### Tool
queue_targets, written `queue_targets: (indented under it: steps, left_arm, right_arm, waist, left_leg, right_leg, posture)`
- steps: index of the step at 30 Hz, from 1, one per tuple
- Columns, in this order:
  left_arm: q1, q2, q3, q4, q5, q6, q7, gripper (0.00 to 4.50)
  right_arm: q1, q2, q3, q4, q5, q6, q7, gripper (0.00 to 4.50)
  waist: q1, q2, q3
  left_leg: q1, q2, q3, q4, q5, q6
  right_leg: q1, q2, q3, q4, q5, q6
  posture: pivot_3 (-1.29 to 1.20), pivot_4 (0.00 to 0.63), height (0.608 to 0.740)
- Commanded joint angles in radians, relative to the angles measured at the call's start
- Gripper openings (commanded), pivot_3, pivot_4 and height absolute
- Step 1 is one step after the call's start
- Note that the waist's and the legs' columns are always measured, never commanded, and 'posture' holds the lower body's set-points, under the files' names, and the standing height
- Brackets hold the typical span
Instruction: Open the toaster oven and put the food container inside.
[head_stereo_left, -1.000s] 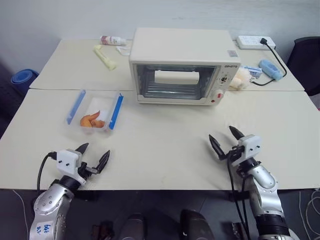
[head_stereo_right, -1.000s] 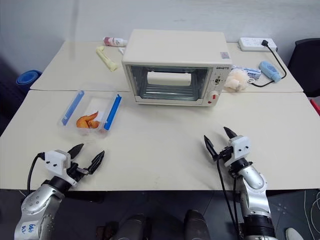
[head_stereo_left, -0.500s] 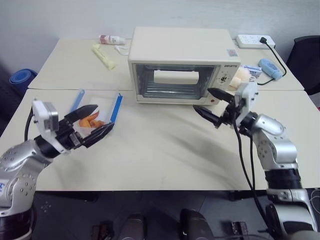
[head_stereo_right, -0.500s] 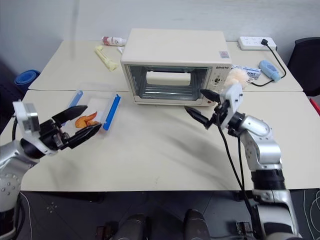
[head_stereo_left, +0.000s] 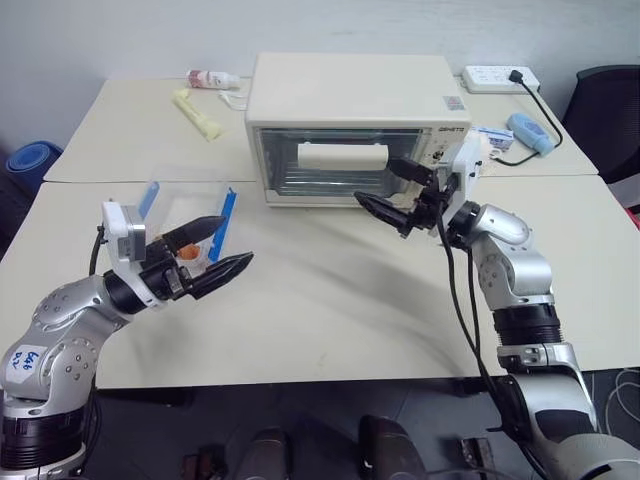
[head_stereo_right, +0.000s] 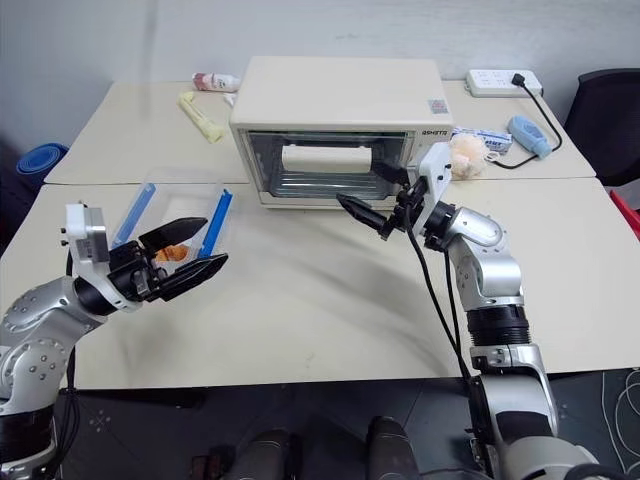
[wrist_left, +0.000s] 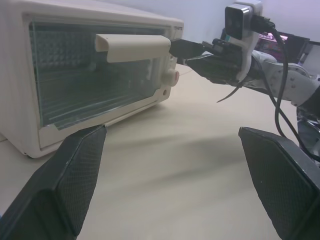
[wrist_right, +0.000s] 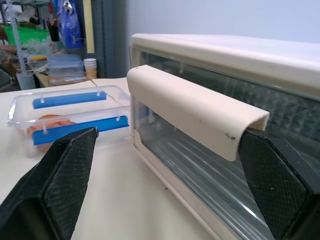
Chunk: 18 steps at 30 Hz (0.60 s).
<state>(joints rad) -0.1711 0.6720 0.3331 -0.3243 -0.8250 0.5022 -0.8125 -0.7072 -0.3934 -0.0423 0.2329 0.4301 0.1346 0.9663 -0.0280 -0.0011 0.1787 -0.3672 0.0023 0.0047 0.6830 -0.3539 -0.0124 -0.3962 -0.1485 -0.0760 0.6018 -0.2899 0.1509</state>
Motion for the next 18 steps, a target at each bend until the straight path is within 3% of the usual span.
queue_targets:
  steps: [1, 4, 7, 11, 18]
  left_arm:
    - [-0.019, 0.011, 0.019, 0.004, -0.013, -0.001, -0.013, 4.50]
    - [-0.052, 0.023, 0.034, 0.027, -0.023, 0.020, -0.005, 4.50]
    - [-0.108, 0.015, 0.043, 0.081, -0.007, 0.007, 0.003, 3.88]
    - [-0.244, -0.029, 0.024, 0.238, 0.069, -0.089, 0.023, 2.73]
    - [-0.490, -0.109, -0.130, 0.592, 0.278, -0.275, -0.056, 0.60]
  right_arm:
    - [0.061, -0.023, 0.039, -0.133, 0.013, -0.001, 0.070, 4.45]
    - [0.153, -0.055, 0.060, -0.204, 0.000, -0.003, 0.101, 4.45]
    - [0.212, -0.078, 0.083, -0.228, -0.033, -0.030, 0.119, 4.50]
    - [0.228, -0.069, 0.086, -0.231, -0.043, -0.045, 0.108, 4.50]
    - [0.216, -0.057, 0.092, -0.204, -0.063, -0.071, 0.104, 4.50]
  waist:
    - [0.000, 0.000, 0.000]
    - [0.000, 0.000, 0.000]
    - [0.000, 0.000, 0.000]
    - [0.001, 0.000, 0.000]
    - [0.000, 0.000, 0.000]
  left_leg:
    - [0.000, 0.000, 0.000, 0.000, 0.000, 0.000]
    - [0.000, 0.000, 0.000, 0.000, 0.000, 0.000]
    - [0.000, 0.000, 0.001, 0.000, 0.000, 0.000]
    - [0.000, 0.000, 0.001, 0.000, 0.000, 0.000]
    - [0.000, -0.001, 0.001, 0.000, 0.000, 0.000]
  right_leg:
    - [0.000, 0.000, 0.000, 0.000, 0.000, 0.000]
    - [0.000, 0.000, 0.000, 0.000, 0.000, 0.000]
    - [0.000, 0.000, 0.000, 0.000, 0.000, 0.000]
    - [0.000, 0.000, 0.000, 0.000, 0.000, 0.000]
    - [0.000, 0.000, -0.001, 0.000, 0.000, 0.000]
  posture:
    - [0.00, 0.150, 0.740]
    - [0.00, 0.150, 0.740]
    - [0.00, 0.150, 0.740]
    - [0.00, 0.150, 0.740]
    - [0.00, 0.150, 0.740]
